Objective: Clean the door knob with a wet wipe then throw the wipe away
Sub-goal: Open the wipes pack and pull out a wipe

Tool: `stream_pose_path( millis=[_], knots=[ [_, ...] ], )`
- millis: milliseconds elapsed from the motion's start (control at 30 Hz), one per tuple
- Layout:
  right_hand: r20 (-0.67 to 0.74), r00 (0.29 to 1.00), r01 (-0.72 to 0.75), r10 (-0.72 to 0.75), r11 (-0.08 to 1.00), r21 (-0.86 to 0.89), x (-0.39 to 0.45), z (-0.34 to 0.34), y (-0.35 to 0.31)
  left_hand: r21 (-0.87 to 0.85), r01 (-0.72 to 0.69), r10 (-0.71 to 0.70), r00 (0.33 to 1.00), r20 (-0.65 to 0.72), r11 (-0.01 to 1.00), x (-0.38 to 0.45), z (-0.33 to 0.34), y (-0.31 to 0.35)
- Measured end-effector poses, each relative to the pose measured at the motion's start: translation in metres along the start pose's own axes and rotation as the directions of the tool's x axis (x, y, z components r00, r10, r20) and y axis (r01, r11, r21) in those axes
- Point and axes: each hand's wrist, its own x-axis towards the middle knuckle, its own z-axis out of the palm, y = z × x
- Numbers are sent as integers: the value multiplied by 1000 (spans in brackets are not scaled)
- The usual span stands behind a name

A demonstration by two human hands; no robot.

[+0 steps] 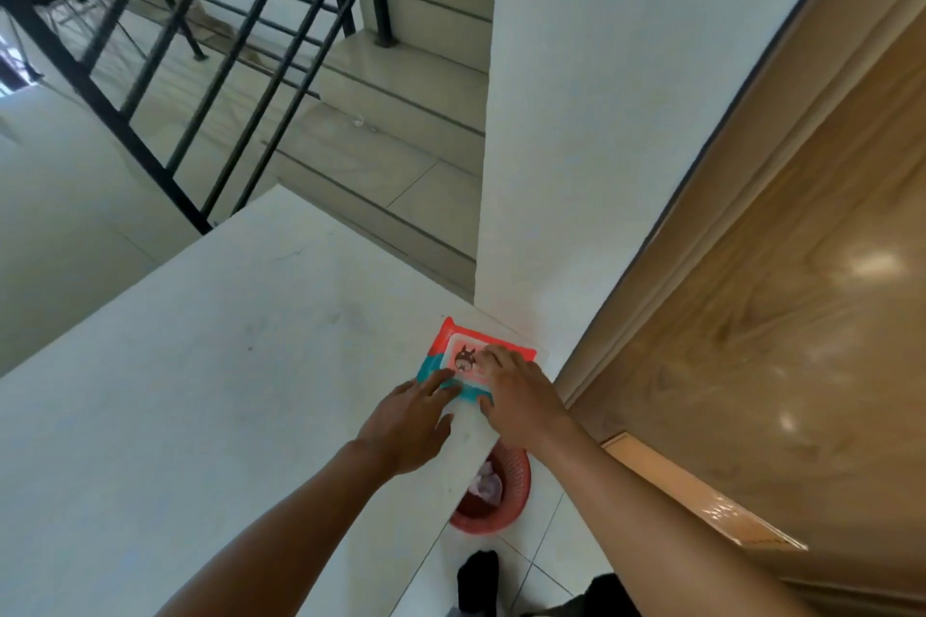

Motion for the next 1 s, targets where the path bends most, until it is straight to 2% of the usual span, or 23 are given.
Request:
stream_pose_path(
  millis=[200, 533, 700, 767, 933, 1000],
  knots=[
    [-31, 1000, -6, 3, 996, -91, 20, 7, 2, -21, -18, 18, 1000, 18, 1000, 0, 4, -4],
    [-48, 999, -6, 7, 1000, 20, 25, 2, 11, -95, -22, 22, 1000, 2, 995, 4, 0, -3],
    [-47, 979, -173, 199, 929, 328, 33, -16, 18, -82, -18, 17, 1000, -9, 996, 6, -1, -3],
    [-100, 955, -216, 279, 887, 408, 34, -23, 21, -76, -26, 24, 1000, -19, 997, 7, -2, -3],
    [-239, 873, -258, 425, 820, 511, 23, -18, 14, -82, -13, 10, 999, -38, 997, 7, -2, -1],
    [-320, 834, -281, 450, 845, 456, 19, -13, 9, -90, 0, -5, 998, -56, 996, 9, -1, 1]
  ],
)
